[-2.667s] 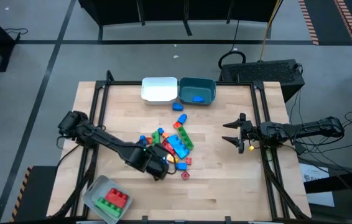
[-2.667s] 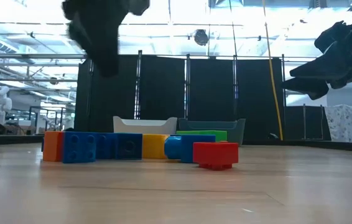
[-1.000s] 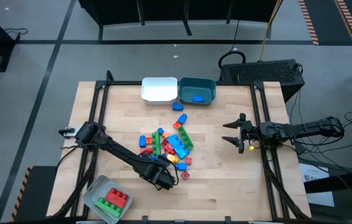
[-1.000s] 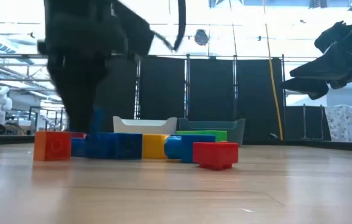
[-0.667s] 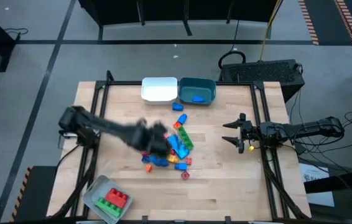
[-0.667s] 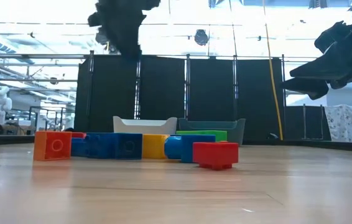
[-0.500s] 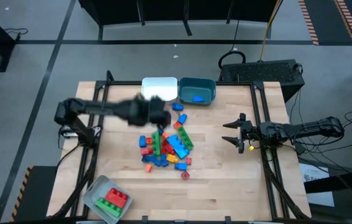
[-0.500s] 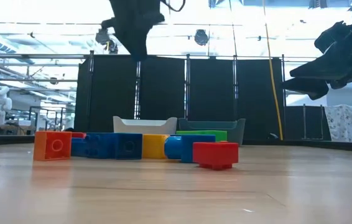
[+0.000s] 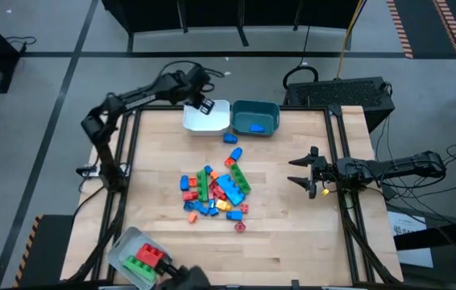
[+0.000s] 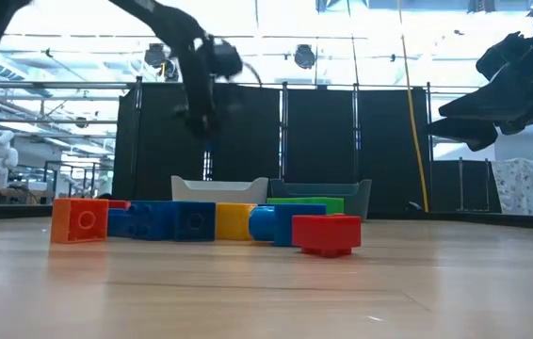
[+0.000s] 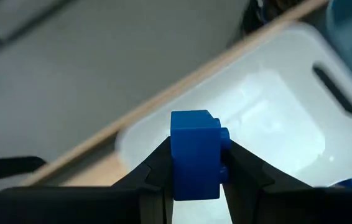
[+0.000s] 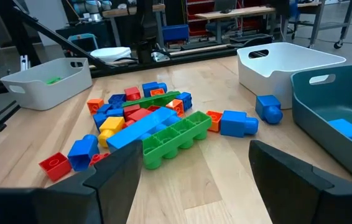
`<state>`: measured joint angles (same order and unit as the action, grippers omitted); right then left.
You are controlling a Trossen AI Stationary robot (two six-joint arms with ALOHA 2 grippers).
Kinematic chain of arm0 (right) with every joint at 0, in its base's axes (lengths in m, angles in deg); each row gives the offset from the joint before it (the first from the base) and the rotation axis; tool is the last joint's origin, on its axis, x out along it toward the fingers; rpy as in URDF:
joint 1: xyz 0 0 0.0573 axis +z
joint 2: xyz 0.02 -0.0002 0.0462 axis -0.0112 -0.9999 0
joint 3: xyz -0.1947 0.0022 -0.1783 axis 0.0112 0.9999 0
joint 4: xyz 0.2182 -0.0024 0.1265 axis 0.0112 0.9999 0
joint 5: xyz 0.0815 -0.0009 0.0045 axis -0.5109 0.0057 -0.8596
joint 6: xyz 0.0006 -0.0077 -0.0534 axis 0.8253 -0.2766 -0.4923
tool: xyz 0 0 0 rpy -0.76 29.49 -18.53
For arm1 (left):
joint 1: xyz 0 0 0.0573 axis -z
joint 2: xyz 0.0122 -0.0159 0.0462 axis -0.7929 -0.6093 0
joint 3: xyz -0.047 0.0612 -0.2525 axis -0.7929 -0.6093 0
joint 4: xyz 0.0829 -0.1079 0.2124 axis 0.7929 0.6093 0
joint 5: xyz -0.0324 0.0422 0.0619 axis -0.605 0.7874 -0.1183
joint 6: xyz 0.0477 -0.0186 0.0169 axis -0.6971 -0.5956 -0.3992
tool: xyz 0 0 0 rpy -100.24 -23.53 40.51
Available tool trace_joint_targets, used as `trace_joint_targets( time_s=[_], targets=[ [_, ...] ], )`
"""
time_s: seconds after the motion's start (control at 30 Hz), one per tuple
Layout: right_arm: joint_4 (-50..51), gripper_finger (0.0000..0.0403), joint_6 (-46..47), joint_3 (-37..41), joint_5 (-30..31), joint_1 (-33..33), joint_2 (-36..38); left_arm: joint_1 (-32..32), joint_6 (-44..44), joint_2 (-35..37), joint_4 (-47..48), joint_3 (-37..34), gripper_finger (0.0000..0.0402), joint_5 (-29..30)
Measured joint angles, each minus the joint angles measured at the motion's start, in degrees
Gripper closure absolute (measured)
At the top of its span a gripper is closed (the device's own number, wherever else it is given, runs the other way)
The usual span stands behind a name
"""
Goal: Sort blocks by size
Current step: Put the blue cube 4 stud game piece into the white bin
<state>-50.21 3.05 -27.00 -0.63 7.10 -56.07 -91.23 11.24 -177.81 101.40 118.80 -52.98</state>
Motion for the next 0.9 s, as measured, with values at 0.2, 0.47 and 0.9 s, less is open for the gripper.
trace_joint_targets(
  time_s=[0.2,0.47,0.9],
  targets=[
    [0.0,0.0124,0.0,0.0,0.0,0.0,0.0,-0.2,-0.4,-7.2,-0.4,-0.7,0.0304,-3.6],
    [0.0,0.0124,0.0,0.0,0.0,0.0,0.0,2.7,-2.9,-7.5,-0.8,-0.7,0.0304,-5.2],
    [0.0,0.0124,0.0,0.0,0.2,0.0,0.0,2.9,-10.1,-5.0,-1.8,-0.5,0.0304,-8.7]
  ],
)
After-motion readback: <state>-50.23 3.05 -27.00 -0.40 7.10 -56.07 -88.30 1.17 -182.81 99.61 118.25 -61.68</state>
